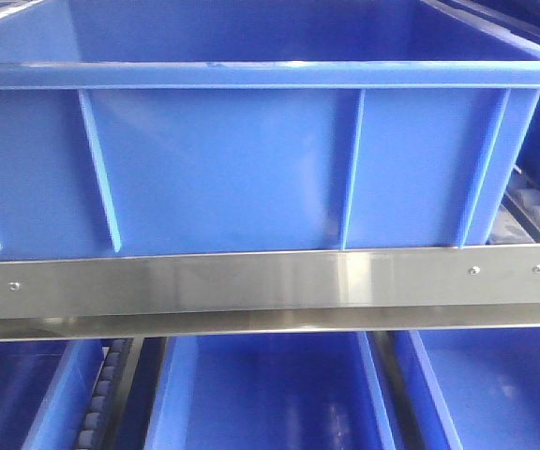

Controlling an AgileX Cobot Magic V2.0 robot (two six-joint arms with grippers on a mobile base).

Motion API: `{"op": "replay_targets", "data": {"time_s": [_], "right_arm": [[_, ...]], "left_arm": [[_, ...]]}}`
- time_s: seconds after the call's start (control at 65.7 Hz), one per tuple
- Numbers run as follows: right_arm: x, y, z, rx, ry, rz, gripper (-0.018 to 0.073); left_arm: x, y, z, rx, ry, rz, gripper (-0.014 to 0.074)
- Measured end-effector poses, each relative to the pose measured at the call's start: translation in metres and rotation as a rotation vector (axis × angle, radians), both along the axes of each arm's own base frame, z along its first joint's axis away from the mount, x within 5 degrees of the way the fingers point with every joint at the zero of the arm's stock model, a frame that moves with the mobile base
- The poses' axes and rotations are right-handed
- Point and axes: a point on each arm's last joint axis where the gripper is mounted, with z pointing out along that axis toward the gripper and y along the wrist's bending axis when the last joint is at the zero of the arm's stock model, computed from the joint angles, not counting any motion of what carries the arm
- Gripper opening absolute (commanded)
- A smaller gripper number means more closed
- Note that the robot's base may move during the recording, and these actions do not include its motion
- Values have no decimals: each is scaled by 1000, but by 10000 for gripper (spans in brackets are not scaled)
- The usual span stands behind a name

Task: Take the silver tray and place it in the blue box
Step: 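Lower the tray with both grippers down into the blue crate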

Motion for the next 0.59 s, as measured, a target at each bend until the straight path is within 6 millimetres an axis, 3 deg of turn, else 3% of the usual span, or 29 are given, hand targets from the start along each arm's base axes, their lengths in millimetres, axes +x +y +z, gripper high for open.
{"op": "replay_targets", "data": {"time_s": [0.152, 0.304, 0.426, 0.593], "right_arm": [[42, 5, -6, -13, 14, 30, 60], [84, 5, -27, 4, 55, 44, 60], [105, 3, -48, 10, 97, 31, 60], [115, -1, -60, 5, 122, 18, 60]], "left_arm": [[33, 7, -6, -10, -31, 14, -15], [50, 12, -13, -20, -54, 38, -15], [57, 10, -18, -32, -61, 37, -15], [64, 5, -27, -40, -36, 34, -15]]}}
